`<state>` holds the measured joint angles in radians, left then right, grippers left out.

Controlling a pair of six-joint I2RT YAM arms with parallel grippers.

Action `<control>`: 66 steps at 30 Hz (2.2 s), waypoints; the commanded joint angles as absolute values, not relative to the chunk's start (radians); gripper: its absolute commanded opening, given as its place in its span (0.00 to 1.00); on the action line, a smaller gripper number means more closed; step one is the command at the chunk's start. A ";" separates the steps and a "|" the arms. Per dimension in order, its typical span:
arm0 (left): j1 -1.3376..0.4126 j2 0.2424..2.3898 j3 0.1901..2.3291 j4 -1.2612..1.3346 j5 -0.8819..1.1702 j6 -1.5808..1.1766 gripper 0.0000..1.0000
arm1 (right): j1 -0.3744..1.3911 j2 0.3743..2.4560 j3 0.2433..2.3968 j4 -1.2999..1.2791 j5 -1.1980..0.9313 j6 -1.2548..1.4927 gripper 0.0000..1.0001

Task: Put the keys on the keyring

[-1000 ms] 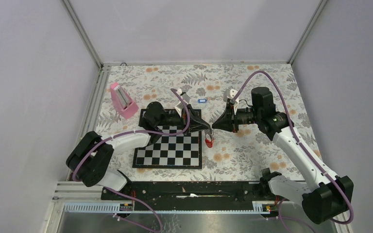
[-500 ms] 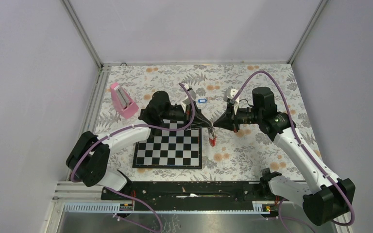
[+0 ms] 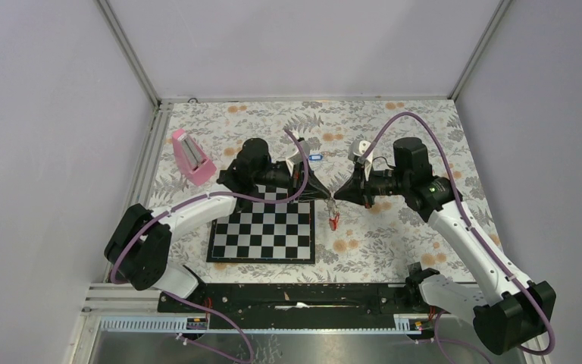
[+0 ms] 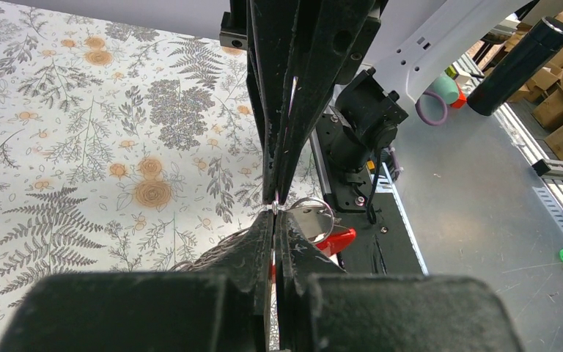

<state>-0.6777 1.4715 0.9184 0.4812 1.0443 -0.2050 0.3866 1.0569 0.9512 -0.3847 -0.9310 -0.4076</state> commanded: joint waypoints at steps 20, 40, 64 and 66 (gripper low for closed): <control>-0.667 1.457 0.985 0.434 1.027 -0.173 0.01 | 0.394 1.007 0.993 -0.452 -0.961 -0.461 0.00; -0.667 1.470 0.965 0.497 1.065 -0.152 0.13 | 0.394 1.034 1.040 -0.505 -0.971 -0.498 0.00; -0.710 1.539 1.215 -0.043 1.104 0.332 0.43 | 0.402 1.080 1.065 -0.582 -0.897 -0.541 0.00; -0.718 1.545 1.220 -0.043 1.111 0.326 0.42 | 0.402 1.080 1.063 -0.582 -0.896 -0.541 0.00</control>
